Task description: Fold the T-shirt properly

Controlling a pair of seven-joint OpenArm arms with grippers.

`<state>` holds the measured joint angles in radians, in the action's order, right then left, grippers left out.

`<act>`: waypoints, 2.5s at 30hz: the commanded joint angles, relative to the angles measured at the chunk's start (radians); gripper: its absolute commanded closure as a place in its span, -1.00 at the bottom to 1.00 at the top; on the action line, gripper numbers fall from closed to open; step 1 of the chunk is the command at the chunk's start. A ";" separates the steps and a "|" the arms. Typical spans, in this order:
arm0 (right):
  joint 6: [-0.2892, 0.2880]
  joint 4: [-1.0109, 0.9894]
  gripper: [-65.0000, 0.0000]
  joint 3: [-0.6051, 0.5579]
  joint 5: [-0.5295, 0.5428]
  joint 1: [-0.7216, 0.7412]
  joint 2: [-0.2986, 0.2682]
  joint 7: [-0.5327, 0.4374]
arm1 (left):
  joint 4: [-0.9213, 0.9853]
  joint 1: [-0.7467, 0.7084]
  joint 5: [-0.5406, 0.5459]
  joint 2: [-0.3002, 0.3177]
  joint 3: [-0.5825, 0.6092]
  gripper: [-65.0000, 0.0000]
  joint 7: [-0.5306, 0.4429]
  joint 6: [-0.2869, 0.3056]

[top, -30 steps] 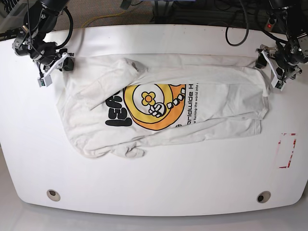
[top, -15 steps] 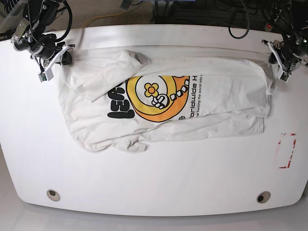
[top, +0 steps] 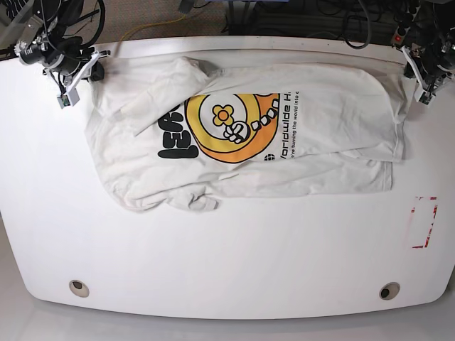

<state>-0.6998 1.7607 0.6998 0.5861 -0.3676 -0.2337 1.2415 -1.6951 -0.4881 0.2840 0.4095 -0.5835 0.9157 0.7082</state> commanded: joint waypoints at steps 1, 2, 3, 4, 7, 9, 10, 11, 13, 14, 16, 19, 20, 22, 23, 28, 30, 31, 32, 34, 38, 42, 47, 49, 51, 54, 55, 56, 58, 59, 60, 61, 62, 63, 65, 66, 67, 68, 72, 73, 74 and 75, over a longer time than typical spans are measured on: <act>0.002 0.021 1.00 0.010 -0.002 0.000 -0.022 -0.009 | -0.020 0.001 -0.013 0.033 -0.011 0.36 -0.005 -0.010; 0.002 0.021 1.00 0.010 -0.002 0.000 -0.022 -0.009 | -0.026 -0.001 -0.010 0.033 -0.011 0.15 -0.004 -0.010; 0.002 0.021 1.00 0.010 -0.002 0.000 -0.022 -0.009 | -0.033 -0.004 -0.007 0.033 -0.016 -0.02 -0.004 -0.010; 0.002 0.021 1.00 0.010 -0.002 0.003 -0.022 -0.009 | -0.043 -0.010 -0.007 0.035 -0.016 -0.15 -0.004 -0.010; 0.002 0.021 1.00 0.008 -0.002 0.005 -0.022 -0.009 | -0.121 -0.034 0.010 0.053 -0.017 -0.48 -0.004 -0.010; 0.002 0.021 1.00 0.005 -0.002 0.006 -0.023 -0.010 | -0.182 -0.048 0.050 0.055 -0.017 -0.49 -0.004 -0.010; 0.002 0.021 1.00 0.004 -0.002 0.006 -0.023 -0.010 | -0.213 -0.064 0.083 0.056 -0.017 -0.49 -0.004 -0.010; 0.002 0.021 1.00 0.004 -0.002 0.006 -0.023 -0.010 | -0.227 -0.067 0.102 0.062 -0.017 -0.49 -0.004 -0.010; 0.002 0.021 1.00 0.002 -0.002 0.006 -0.016 -0.010 | -0.253 -0.071 0.174 0.096 -0.017 -0.50 -0.004 -0.010; 0.002 0.021 1.00 0.002 -0.002 0.006 -0.014 -0.010 | -0.254 -0.070 0.200 0.104 -0.017 -0.50 -0.004 -0.010; 0.002 0.021 1.00 0.002 -0.002 0.006 -0.014 -0.010 | -0.253 -0.064 0.232 0.110 -0.016 -0.50 -0.004 -0.010; 0.002 0.021 1.00 0.002 -0.002 0.006 -0.014 -0.010 | -0.254 -0.011 0.252 0.110 0.003 -0.50 0.004 -0.010; 0.002 0.021 1.00 0.002 -0.002 0.006 -0.014 -0.010 | -0.253 0.022 0.242 0.110 0.020 -0.50 0.032 -0.010; 0.002 0.021 1.00 0.002 -0.002 0.006 -0.014 -0.010 | -0.250 0.095 0.211 0.107 0.044 -0.50 0.087 -0.010; 0.002 0.021 1.00 0.002 -0.002 0.006 -0.014 -0.010 | -0.245 0.136 0.183 0.102 0.061 -0.50 0.116 -0.010; 0.002 0.021 1.00 0.002 -0.002 0.023 -0.011 -0.010 | -0.185 0.277 0.042 0.030 0.161 -0.50 0.145 -0.010; 0.002 0.018 1.00 0.004 -0.002 0.025 -0.011 -0.010 | -0.167 0.305 0.005 0.021 0.204 -0.50 0.145 -0.010; 0.002 0.020 1.00 0.004 -0.002 0.026 -0.008 -0.010 | -0.156 0.320 -0.012 0.021 0.239 -0.50 0.147 -0.010; 0.002 0.020 1.00 0.004 -0.002 0.028 0.000 -0.009 | -0.150 0.328 -0.022 0.021 0.260 -0.50 0.151 -0.010; 0.002 0.021 1.00 0.004 -0.002 0.032 0.001 -0.007 | -0.141 0.337 -0.042 0.021 0.285 -0.50 0.188 -0.010; 0.002 0.021 1.00 0.008 -0.002 0.032 0.001 -0.007 | -0.116 0.349 -0.075 0.021 0.285 -0.50 0.231 -0.010; 0.002 0.021 1.00 0.005 -0.002 0.032 0.007 -0.007 | -0.075 0.340 -0.079 0.024 0.285 -0.50 0.233 -0.010; 0.002 0.020 1.00 0.005 -0.002 0.032 0.009 -0.009 | -0.063 0.305 -0.076 0.024 0.285 -0.50 0.233 -0.010; 0.002 0.020 1.00 0.005 -0.002 0.032 0.009 -0.009 | -0.066 0.291 -0.067 0.024 0.288 -0.50 0.233 -0.010; 0.002 0.020 1.00 0.005 -0.001 0.032 0.009 -0.009 | -0.061 0.283 -0.044 0.024 0.288 -0.49 0.233 -0.010; 0.002 0.020 1.00 0.005 -0.001 0.032 0.009 -0.009 | -0.061 0.269 -0.029 0.024 0.287 -0.48 0.234 -0.010; 0.002 0.020 1.00 0.005 -0.001 0.032 0.009 -0.009 | -0.061 0.266 -0.029 0.024 0.287 -0.44 0.234 -0.010; 0.002 0.020 1.00 0.007 -0.001 0.032 0.009 -0.009 | -0.059 0.263 -0.029 0.024 0.287 -0.35 0.234 -0.010; 0.002 0.020 1.00 0.008 -0.001 0.032 0.009 -0.009 | -0.058 0.263 -0.024 0.024 0.287 -0.20 0.234 -0.010; 0.002 0.020 1.00 0.008 -0.001 0.032 0.009 -0.009 | -0.058 0.263 -0.025 0.024 0.287 -0.08 0.234 -0.010; 0.002 0.020 1.00 0.008 -0.001 0.032 0.009 -0.009 | -0.058 0.263 -0.027 0.024 0.287 0.09 0.234 -0.010; 0.002 0.020 1.00 0.008 -0.001 0.032 0.009 -0.009 | -0.058 0.263 -0.027 0.024 0.287 0.22 0.234 -0.010; 0.002 0.020 1.00 0.010 -0.001 0.032 0.009 -0.009 | -0.058 0.263 -0.027 0.024 0.287 0.37 0.234 -0.010; 0.002 0.020 1.00 0.008 -0.001 0.032 0.009 -0.009 | -0.058 0.263 -0.027 0.024 0.287 0.52 0.234 -0.010; 0.002 0.020 1.00 0.007 -0.001 0.032 0.010 -0.009 | -0.063 0.263 -0.027 0.024 0.284 0.70 0.234 -0.010; 0.002 0.020 1.00 0.007 -0.001 0.032 0.010 -0.009 | -0.064 0.263 -0.027 0.024 0.284 0.75 0.234 -0.010; 0.002 0.020 1.00 0.007 -0.001 0.032 0.010 -0.009 | -0.066 0.263 -0.025 0.024 0.282 0.78 0.234 -0.010; 0.002 0.020 1.00 0.007 -0.001 0.032 0.010 -0.009 | -0.067 0.263 -0.025 0.024 0.279 0.80 0.234 -0.010; 0.002 0.020 1.00 0.011 -0.001 0.032 0.010 -0.010 | -0.067 0.263 -0.024 0.019 0.181 0.85 0.234 -0.010; 0.002 0.020 1.00 0.011 -0.001 0.032 0.010 -0.010 | -0.067 0.263 -0.022 0.019 0.150 0.87 0.234 -0.010; 0.002 0.020 1.00 0.011 -0.001 0.032 0.010 -0.010 | -0.067 0.263 -0.022 0.019 0.125 0.87 0.234 -0.010; 0.002 0.020 1.00 0.011 -0.001 0.032 0.010 -0.010 | -0.067 0.263 -0.022 0.019 0.098 0.87 0.234 -0.010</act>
<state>-0.6971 1.7618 0.7025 0.5724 -0.3374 -0.2081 1.2423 -1.7439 -0.2329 0.2722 0.4068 -0.4519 1.1549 0.7006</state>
